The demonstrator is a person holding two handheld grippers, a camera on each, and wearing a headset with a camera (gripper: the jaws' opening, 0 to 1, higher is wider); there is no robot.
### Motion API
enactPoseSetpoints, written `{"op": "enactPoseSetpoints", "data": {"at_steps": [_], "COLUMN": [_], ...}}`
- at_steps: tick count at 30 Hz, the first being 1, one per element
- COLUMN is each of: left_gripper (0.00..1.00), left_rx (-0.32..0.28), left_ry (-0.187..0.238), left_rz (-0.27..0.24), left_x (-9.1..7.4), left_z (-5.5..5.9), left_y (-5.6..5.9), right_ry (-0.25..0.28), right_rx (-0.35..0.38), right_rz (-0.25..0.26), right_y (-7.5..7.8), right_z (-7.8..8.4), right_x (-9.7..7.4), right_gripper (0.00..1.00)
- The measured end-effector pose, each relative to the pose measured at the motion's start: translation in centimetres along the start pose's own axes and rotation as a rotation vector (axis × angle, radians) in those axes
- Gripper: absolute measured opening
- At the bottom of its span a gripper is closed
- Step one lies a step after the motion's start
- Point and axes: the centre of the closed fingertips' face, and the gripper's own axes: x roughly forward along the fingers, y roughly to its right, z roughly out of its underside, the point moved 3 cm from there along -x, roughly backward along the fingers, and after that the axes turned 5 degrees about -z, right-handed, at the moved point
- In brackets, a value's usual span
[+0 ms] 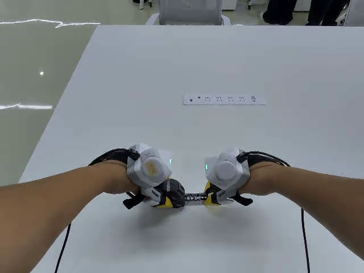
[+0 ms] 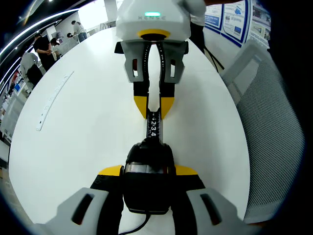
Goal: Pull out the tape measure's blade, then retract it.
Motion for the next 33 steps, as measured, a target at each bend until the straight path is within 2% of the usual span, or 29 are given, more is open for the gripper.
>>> {"op": "enactPoseSetpoints", "data": {"at_steps": [18,33], "left_gripper": [0.33,0.33], "left_rx": [-0.002,-0.003], "left_ry": [0.002,0.001], "left_rz": [-0.003,-0.001], "left_x": [0.0,-0.1], "left_z": [0.0,0.0], "left_y": [0.0,0.1], "right_ry": [0.004,-0.014], "right_rx": [0.009,0.016], "right_rz": [0.003,0.003], "right_y": [0.1,0.0], "right_z": [1.0,2.0], "right_x": [-0.7,-1.1], "right_gripper": [0.12,0.12]}}
